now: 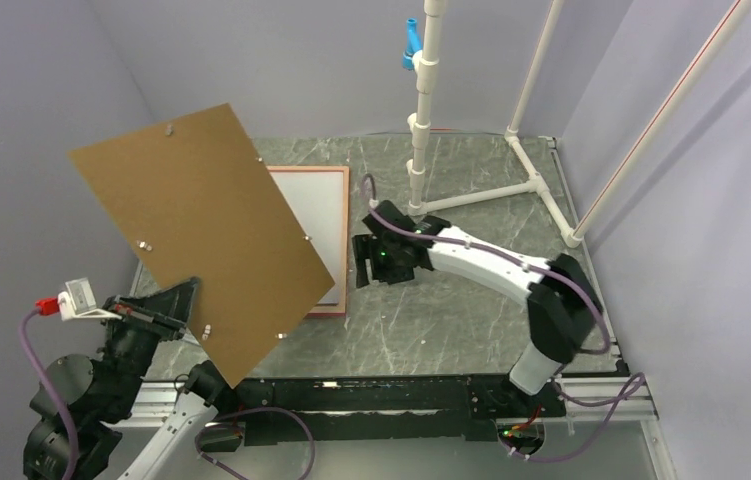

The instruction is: Put the photo into the frame

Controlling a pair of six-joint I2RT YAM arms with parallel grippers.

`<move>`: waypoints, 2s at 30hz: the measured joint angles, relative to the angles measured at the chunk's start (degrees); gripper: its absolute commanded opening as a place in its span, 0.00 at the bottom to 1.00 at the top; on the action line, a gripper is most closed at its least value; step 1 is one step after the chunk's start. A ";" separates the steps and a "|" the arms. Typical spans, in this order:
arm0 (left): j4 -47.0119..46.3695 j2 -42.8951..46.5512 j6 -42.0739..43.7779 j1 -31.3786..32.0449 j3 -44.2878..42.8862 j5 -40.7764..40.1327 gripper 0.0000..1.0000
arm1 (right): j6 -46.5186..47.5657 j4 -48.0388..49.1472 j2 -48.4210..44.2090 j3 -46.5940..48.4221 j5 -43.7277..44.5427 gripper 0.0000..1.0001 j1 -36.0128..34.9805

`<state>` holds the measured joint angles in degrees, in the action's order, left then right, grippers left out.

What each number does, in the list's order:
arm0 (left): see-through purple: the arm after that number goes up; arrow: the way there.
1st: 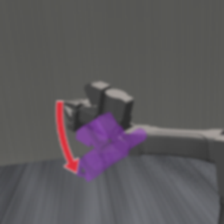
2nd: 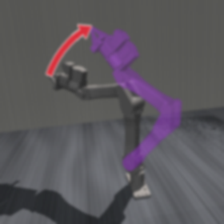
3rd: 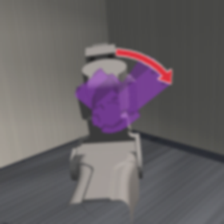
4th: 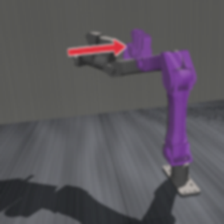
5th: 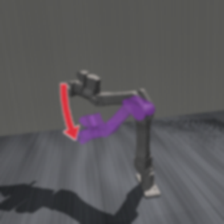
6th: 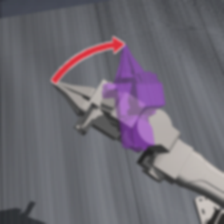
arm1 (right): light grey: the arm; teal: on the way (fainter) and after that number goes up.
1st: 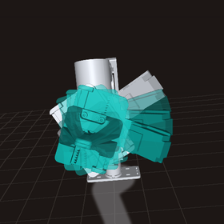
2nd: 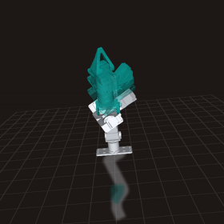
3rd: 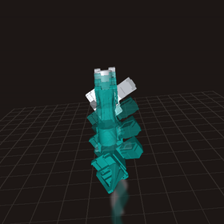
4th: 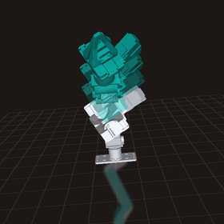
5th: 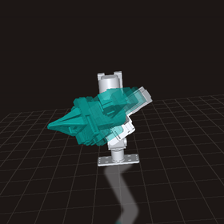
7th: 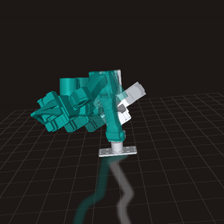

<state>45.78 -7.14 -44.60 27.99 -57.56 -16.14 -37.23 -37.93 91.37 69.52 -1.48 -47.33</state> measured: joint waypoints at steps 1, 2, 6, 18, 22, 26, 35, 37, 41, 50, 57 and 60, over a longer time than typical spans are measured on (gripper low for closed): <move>1.03 0.50 0.00 0.00 -0.26 -1.25 0.00 | 0.17 0.31 2.54 1.51 0.15 0.71 -0.31; 2.14 0.81 -0.02 0.00 -0.57 -2.36 0.00 | 0.24 0.59 4.68 2.86 0.44 0.68 -0.61; 5.68 1.42 0.04 0.00 -1.62 -5.79 0.00 | 0.63 2.58 12.66 7.45 1.01 0.61 -1.27; 9.07 1.42 0.20 0.00 -1.68 -8.61 0.00 | 0.76 3.72 29.20 19.74 1.75 0.32 -3.02; 9.09 1.40 0.17 0.00 -1.46 -8.85 0.00 | 0.07 3.19 29.79 20.61 3.65 0.14 -3.76; 9.18 1.31 0.13 0.00 -0.90 -8.83 0.00 | -2.43 3.61 28.76 19.15 5.49 0.00 -3.76; 8.98 -0.76 -0.15 0.00 1.20 -7.74 0.00 | -2.91 3.78 20.28 7.54 7.72 0.00 -3.61; 8.96 -1.51 -0.20 0.00 1.33 -7.21 0.00 | -3.17 3.80 18.34 4.92 7.78 0.00 -3.61; 8.96 -2.45 -0.26 0.00 1.44 -6.19 0.00 | -3.93 2.86 14.40 0.09 8.33 0.00 -3.56; 8.26 -3.65 -0.22 0.00 2.38 -3.21 0.00 | -5.95 -0.92 3.78 -9.09 9.33 0.00 -3.61; 8.04 -5.11 -0.04 0.00 2.38 -0.98 0.00 | -7.41 -2.29 -2.62 -15.34 8.63 0.64 -3.61; 7.78 -5.81 0.04 0.00 2.38 0.33 0.00 | -7.13 -2.75 -3.96 -15.28 8.83 0.81 -3.61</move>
<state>53.56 -12.95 -44.56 27.99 -55.18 -15.81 -44.36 -40.69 87.42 54.24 7.35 -50.94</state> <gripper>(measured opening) 0.023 0.676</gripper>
